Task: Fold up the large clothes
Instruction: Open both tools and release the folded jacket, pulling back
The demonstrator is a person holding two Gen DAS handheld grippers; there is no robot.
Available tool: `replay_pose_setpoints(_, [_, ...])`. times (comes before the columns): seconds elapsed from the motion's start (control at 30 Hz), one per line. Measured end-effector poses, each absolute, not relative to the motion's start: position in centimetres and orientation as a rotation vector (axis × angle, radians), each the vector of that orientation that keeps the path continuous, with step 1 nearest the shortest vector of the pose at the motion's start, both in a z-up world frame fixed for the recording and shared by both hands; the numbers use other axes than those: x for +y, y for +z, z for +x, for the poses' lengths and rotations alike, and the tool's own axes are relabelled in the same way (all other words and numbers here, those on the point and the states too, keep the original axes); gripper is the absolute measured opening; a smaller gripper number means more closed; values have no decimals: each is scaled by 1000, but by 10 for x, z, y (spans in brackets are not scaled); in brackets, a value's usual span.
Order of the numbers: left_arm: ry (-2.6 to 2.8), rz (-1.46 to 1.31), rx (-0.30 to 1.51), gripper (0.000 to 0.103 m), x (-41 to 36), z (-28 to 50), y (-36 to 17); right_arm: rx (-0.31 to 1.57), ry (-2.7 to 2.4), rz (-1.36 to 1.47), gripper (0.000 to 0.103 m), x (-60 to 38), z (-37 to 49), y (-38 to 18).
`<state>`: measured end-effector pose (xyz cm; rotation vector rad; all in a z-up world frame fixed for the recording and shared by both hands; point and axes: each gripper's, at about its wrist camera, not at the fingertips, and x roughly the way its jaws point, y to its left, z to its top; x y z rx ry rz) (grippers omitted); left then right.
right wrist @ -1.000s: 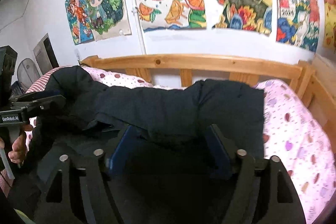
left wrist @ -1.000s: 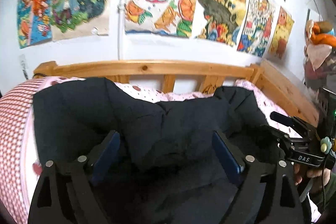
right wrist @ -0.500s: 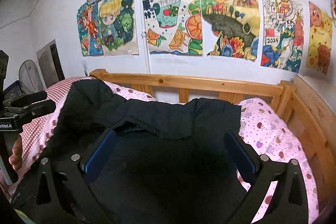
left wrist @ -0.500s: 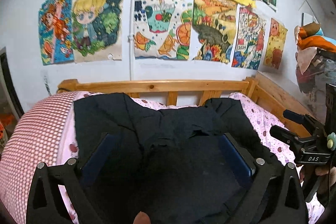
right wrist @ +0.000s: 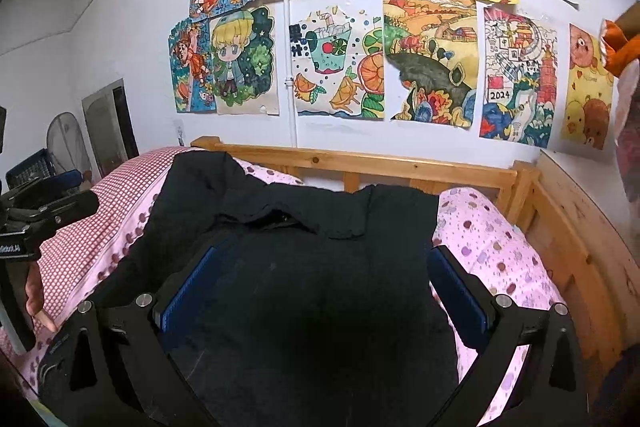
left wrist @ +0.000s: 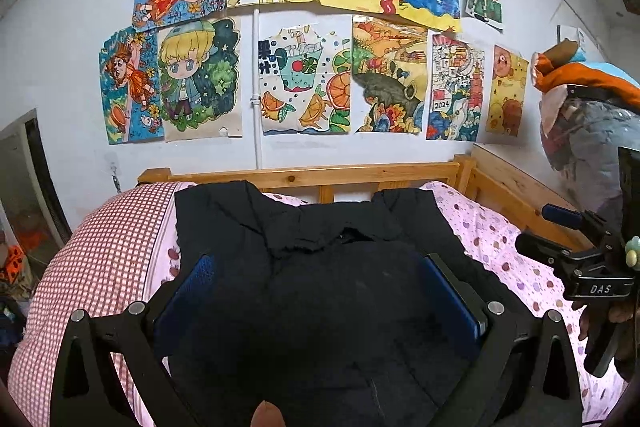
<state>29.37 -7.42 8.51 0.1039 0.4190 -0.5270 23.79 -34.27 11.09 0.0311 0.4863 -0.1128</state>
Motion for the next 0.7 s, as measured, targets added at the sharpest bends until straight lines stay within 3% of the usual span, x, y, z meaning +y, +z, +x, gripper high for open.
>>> replay_pose_setpoints(0.7, [-540,142,412,103,-39,180,67,507,-123,-56,101,-308,121,110])
